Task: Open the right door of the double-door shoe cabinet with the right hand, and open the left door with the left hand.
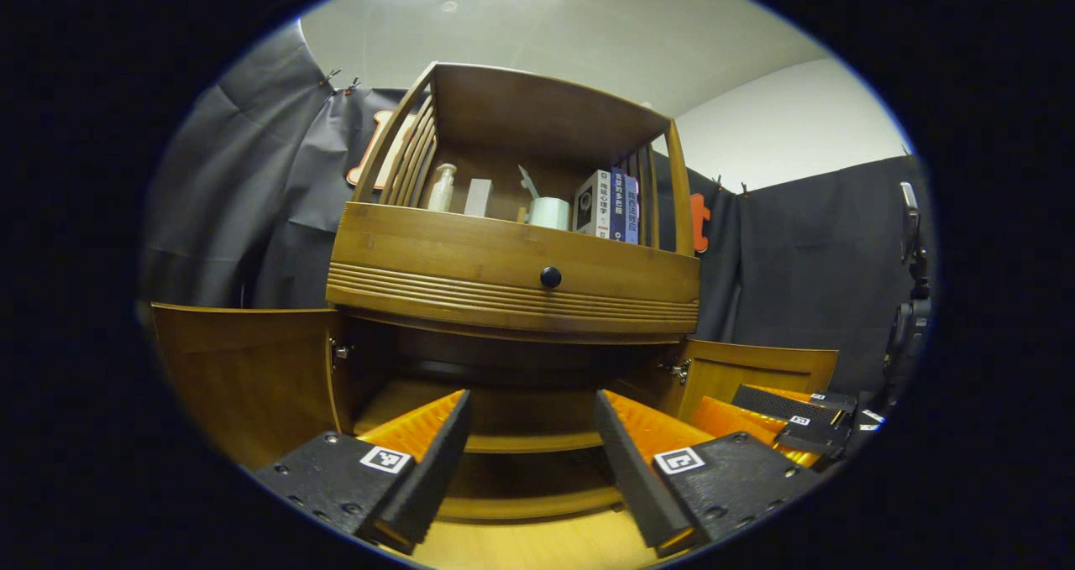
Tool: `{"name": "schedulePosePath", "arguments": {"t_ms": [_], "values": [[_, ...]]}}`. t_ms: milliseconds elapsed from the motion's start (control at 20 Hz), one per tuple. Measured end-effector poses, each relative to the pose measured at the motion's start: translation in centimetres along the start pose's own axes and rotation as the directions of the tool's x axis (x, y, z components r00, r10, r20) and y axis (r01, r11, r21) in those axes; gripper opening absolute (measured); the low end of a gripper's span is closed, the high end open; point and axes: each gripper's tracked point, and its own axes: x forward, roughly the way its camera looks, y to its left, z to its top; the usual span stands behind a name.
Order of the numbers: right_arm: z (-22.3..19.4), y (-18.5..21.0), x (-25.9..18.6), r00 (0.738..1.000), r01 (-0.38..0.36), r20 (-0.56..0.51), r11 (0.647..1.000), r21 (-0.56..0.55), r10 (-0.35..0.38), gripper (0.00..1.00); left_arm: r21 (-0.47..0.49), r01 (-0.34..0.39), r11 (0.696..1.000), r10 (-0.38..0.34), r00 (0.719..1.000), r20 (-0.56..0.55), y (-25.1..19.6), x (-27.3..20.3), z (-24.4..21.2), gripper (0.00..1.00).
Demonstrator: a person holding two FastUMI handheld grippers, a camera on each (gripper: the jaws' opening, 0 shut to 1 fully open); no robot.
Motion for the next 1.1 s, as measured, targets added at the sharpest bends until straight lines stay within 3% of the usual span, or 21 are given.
{"name": "schedulePosePath", "arguments": {"t_ms": [100, 150, 200, 350, 450, 500, 550, 750, 850, 1100], "values": [[0.0, 0.1, -0.3, 1.0, 0.001, 0.0, 1.0, -0.012, -0.001, 0.89, 0.007, -0.018, 1.0, 0.018, 1.0, 0.002, 0.4, -0.2, 0.1, 0.94], [-0.2, 0.2, 0.2, 1.0, 0.001, -0.003, 1.0, -0.018, -0.001, 0.99, 0.014, -0.033, 0.999, 0.033, 0.999, -0.001, 0.7, -0.1, -0.1, 0.92], [-0.3, 0.2, 0.1, 1.0, -0.001, -0.007, 1.0, -0.021, 0.001, 0.99, 0.018, -0.039, 0.999, 0.039, 0.999, -0.004, 0.9, -0.1, -0.3, 0.95], [-0.6, 0.3, 0.0, 1.0, -0.003, -0.018, 1.0, -0.019, 0.003, 1.0, 0.013, -0.048, 0.999, 0.048, 0.999, -0.022, 1.2, -0.1, -0.8, 0.92], [-0.8, 0.2, 0.1, 1.0, 0.001, -0.023, 1.0, -0.016, -0.001, 0.96, 0.008, -0.049, 0.999, 0.049, 0.998, -0.032, 1.3, -0.2, -1.1, 0.95], [-0.8, 0.2, 0.0, 1.0, 0.002, -0.024, 1.0, -0.014, -0.002, 0.96, 0.008, -0.052, 0.999, 0.052, 0.998, -0.035, 1.5, -0.3, -1.2, 0.92], [-0.9, 0.4, 0.0, 1.0, 0.002, -0.023, 1.0, -0.013, -0.002, 0.96, 0.01, -0.054, 0.999, 0.054, 0.998, -0.036, 1.7, -0.4, -1.2, 0.95], [-1.1, 0.5, -0.3, 1.0, 0.013, -0.018, 0.999, -0.031, -0.013, 0.99, 0.028, -0.067, 0.997, 0.068, 0.997, -0.037, 2.7, -0.6, -1.2, 0.92], [-1.4, 0.8, -0.2, 1.0, 0.01, -0.02, 1.0, -0.028, -0.011, 0.96, 0.039, -0.073, 0.997, 0.075, 0.996, -0.048, 3.2, -0.5, -1.4, 0.95], [-2.0, 1.4, 0.4, 0.999, -0.007, -0.038, 0.999, -0.04, 0.005, 0.99, 0.078, -0.094, 0.992, 0.099, 0.993, -0.061, 4.6, -1.4, -1.6, 0.92]]}}
